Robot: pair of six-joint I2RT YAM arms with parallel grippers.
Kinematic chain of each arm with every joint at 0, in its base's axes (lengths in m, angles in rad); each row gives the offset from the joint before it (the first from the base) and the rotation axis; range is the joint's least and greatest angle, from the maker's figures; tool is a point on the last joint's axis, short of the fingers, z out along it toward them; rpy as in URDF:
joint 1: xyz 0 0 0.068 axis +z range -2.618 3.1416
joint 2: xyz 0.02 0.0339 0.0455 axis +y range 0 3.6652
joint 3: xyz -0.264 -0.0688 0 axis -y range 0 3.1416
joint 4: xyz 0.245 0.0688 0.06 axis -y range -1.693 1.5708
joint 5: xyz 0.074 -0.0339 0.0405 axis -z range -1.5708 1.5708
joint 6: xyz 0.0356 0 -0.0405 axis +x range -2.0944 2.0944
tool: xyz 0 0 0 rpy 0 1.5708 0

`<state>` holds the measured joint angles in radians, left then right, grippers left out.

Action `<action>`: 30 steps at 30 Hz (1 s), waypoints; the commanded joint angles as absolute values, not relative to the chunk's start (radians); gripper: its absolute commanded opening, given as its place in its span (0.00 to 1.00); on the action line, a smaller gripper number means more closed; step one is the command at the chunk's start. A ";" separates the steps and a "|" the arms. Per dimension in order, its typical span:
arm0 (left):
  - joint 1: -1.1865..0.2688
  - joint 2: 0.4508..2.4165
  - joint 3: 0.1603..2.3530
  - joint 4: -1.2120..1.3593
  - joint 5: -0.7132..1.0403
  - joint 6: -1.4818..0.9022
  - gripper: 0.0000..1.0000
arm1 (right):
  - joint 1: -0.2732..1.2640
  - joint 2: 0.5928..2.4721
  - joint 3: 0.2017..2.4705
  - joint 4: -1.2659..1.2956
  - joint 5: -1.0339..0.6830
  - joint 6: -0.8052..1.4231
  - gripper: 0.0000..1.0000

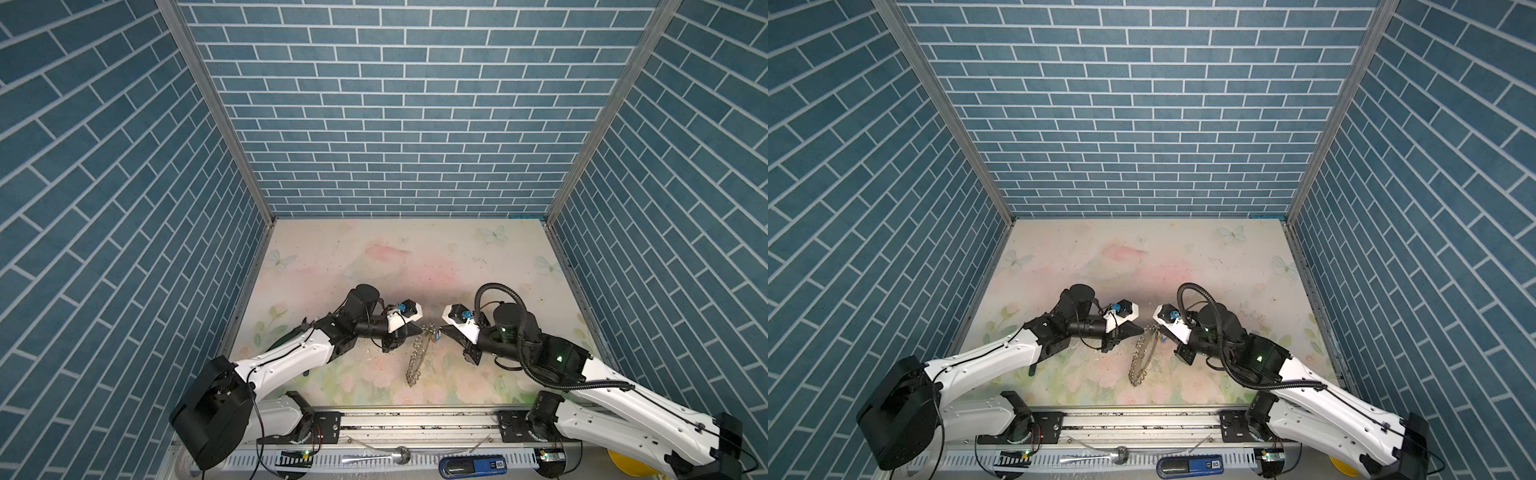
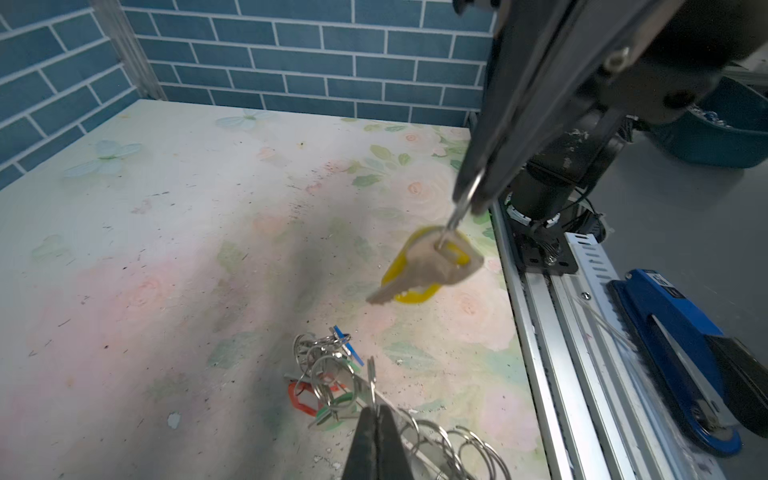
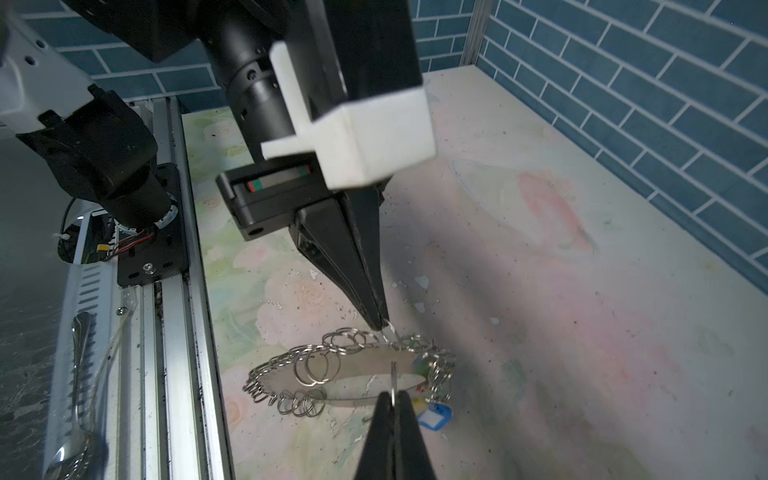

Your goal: Put the keys on the keyring

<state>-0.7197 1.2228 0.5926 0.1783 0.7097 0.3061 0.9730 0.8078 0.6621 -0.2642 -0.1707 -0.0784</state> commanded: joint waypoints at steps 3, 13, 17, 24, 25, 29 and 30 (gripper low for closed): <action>-0.784 1.154 0.530 0.256 0.499 0.226 0.00 | 0.959 0.839 0.607 -0.147 -0.250 0.131 0.00; -0.846 1.102 0.503 0.285 0.345 0.267 0.00 | 0.954 0.901 0.559 0.006 -0.286 0.183 0.00; -0.881 1.104 0.504 0.275 0.298 0.308 0.00 | 0.948 0.918 0.557 0.017 -0.268 0.193 0.00; -0.903 1.098 0.488 0.296 0.309 0.335 0.00 | 0.939 0.939 0.555 0.028 -0.241 0.195 0.00; -0.905 1.096 0.487 0.298 0.311 0.337 0.00 | 0.939 0.941 0.554 0.033 -0.245 0.196 0.00; -0.914 1.092 0.483 0.296 0.326 0.350 0.00 | 0.936 0.951 0.557 0.030 -0.237 0.196 0.00; -0.915 1.090 0.481 0.298 0.327 0.354 0.00 | 0.936 0.952 0.557 0.029 -0.232 0.198 0.00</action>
